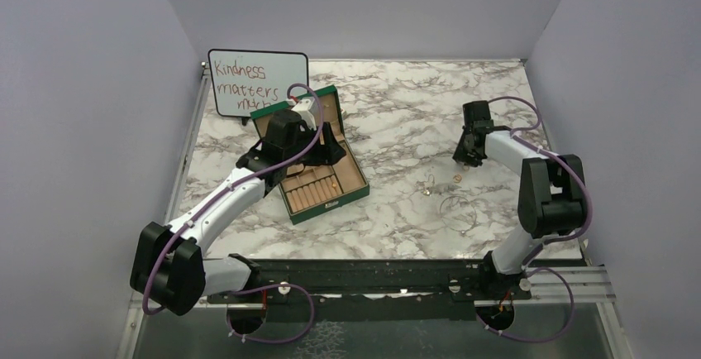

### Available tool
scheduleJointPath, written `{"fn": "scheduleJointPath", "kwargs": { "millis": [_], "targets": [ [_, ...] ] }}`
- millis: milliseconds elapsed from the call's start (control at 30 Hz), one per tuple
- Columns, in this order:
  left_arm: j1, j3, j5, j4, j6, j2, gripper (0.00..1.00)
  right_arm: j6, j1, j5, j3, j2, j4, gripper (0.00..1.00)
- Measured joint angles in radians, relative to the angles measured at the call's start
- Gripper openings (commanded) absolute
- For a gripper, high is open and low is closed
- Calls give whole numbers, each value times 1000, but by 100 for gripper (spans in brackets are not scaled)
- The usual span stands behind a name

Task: Organize the mixed jewelry

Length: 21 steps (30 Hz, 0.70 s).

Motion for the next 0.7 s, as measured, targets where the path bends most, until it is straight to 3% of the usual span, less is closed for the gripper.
{"fn": "scheduleJointPath", "kwargs": {
  "millis": [400, 700],
  "targets": [
    [-5, 0, 0, 5, 0, 8, 64, 1, -19, 0, 0, 13, -1, 30],
    [-5, 0, 0, 5, 0, 8, 62, 6, -33, -12, -14, 17, 4, 21]
  ]
}}
